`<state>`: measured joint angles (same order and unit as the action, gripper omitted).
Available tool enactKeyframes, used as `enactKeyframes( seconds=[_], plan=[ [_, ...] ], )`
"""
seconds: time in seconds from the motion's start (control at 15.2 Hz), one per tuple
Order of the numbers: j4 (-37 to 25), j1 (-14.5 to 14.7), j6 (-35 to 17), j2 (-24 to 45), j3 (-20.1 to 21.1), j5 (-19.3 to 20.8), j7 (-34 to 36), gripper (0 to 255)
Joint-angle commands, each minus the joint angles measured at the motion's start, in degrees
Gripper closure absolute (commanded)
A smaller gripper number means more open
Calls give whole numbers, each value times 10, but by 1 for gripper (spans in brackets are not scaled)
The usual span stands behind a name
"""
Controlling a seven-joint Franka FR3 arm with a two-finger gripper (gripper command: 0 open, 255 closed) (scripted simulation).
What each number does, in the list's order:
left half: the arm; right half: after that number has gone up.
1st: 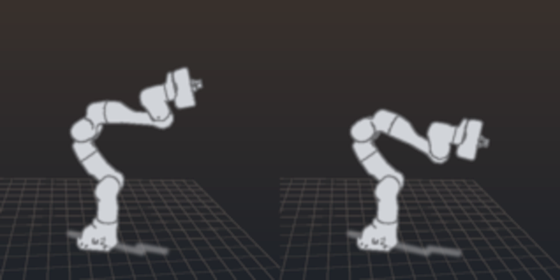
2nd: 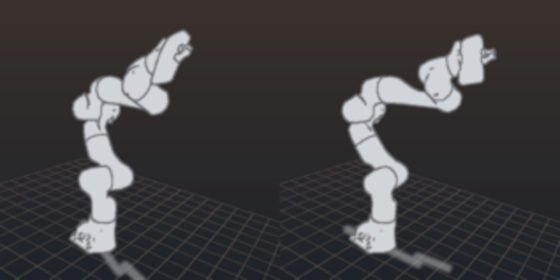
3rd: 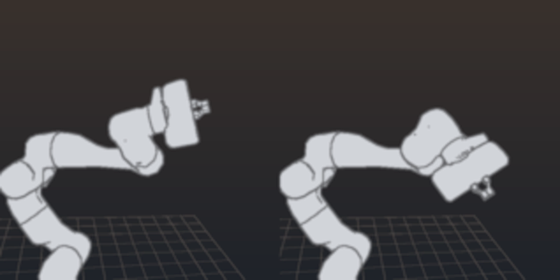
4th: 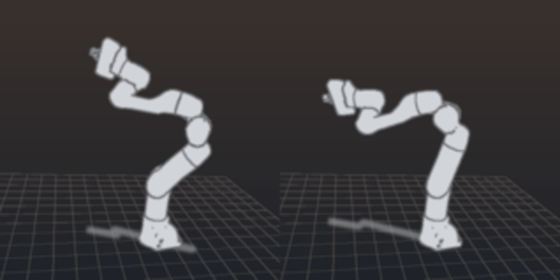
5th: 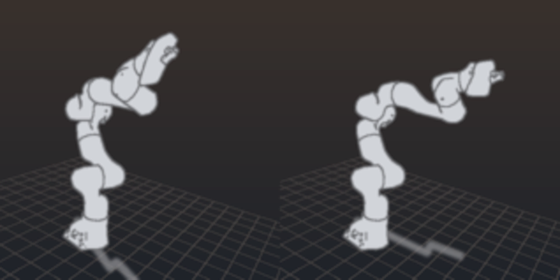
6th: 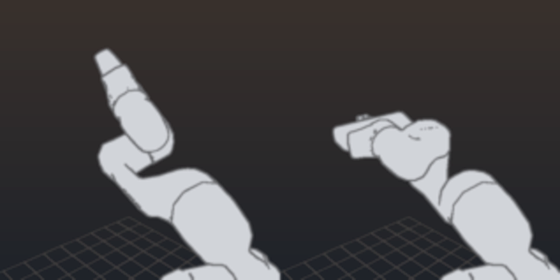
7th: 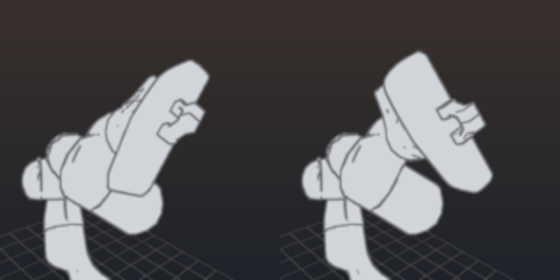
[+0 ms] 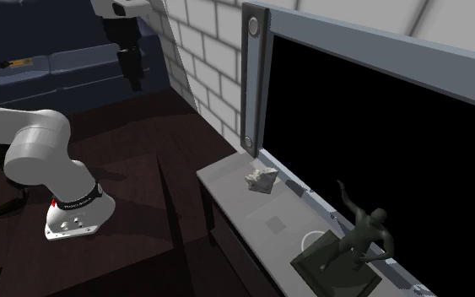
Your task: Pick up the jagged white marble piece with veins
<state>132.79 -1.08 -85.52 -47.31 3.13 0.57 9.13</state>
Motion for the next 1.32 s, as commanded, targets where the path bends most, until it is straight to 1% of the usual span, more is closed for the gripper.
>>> enactKeyframes(
  seconds=[0.0, 0.33, 0.66, 0.92, 1.25],
  plan=[
    [0, 0, 0, 0, 0, 0, 0, 0],
    [38, -11, -98, 61, 8, 8, 19, 0],
    [55, -23, -195, 140, 15, 20, 41, 0],
    [54, -35, -267, 215, 20, 33, 61, 0],
    [34, -50, -348, 317, 25, 57, 91, 0]
  ],
)
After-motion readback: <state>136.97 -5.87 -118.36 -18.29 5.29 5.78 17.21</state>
